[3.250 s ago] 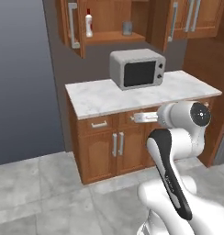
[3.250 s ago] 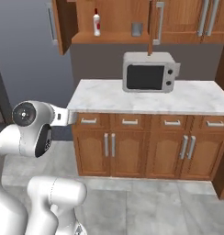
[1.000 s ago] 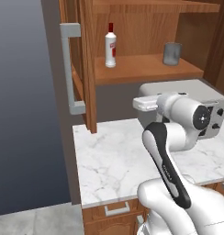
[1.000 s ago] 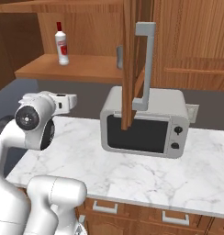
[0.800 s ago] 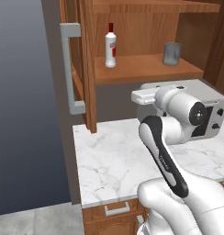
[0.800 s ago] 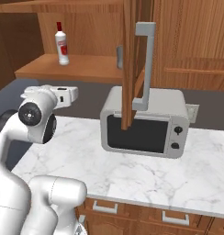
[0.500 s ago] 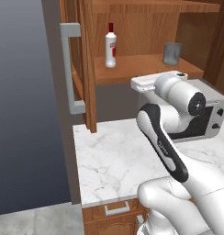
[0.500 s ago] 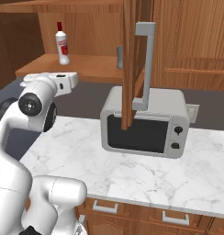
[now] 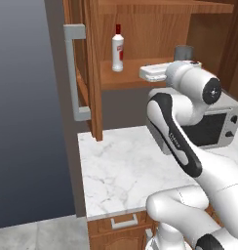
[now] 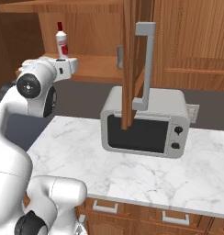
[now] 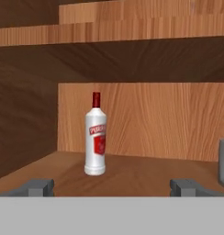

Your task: There is a bowl on the dining counter. Grab a lemon wedge from the fridge and place it in the bowl. Then get the liquor bottle and glass cup from the cabinet and place them next to the bowl.

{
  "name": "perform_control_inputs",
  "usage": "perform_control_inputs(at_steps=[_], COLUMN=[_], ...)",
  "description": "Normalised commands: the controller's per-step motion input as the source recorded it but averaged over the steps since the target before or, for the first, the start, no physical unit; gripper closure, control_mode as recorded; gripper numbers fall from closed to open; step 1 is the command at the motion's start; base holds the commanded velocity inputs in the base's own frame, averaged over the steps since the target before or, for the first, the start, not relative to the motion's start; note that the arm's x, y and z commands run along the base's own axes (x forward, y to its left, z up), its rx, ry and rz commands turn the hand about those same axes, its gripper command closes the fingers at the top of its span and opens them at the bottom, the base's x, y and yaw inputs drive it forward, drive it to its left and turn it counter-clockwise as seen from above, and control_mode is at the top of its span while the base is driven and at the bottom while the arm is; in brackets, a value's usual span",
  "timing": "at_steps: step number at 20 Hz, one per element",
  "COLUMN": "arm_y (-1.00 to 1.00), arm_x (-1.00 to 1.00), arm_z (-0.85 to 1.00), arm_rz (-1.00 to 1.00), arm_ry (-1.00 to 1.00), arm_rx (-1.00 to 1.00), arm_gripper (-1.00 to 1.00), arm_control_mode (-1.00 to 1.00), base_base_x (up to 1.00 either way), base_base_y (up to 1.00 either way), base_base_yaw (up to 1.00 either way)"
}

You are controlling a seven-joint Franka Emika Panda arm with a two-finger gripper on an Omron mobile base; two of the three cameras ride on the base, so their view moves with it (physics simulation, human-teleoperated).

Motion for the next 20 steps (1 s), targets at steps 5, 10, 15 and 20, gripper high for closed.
perform_control_inputs(at_steps=[5,10,15,20], arm_y=[0.0,0.0,0.0,0.09], arm_x=[0.02,0.0,0.07,0.37], arm_z=[0.05,0.0,0.0,0.0], arm_rz=[0.0,0.0,0.0,0.0], arm_ry=[0.04,0.0,0.0,0.0], arm_rx=[0.02,0.0,0.0,0.01], arm_gripper=[-1.0,-1.0,-1.0,-1.0], arm_control_mode=[-1.0,-1.0,-1.0,-1.0], base_base_x=[0.0,0.0,0.0,0.0], base_base_y=[0.0,0.0,0.0,0.0], base_base_yaw=[0.0,0.0,0.0,0.0])
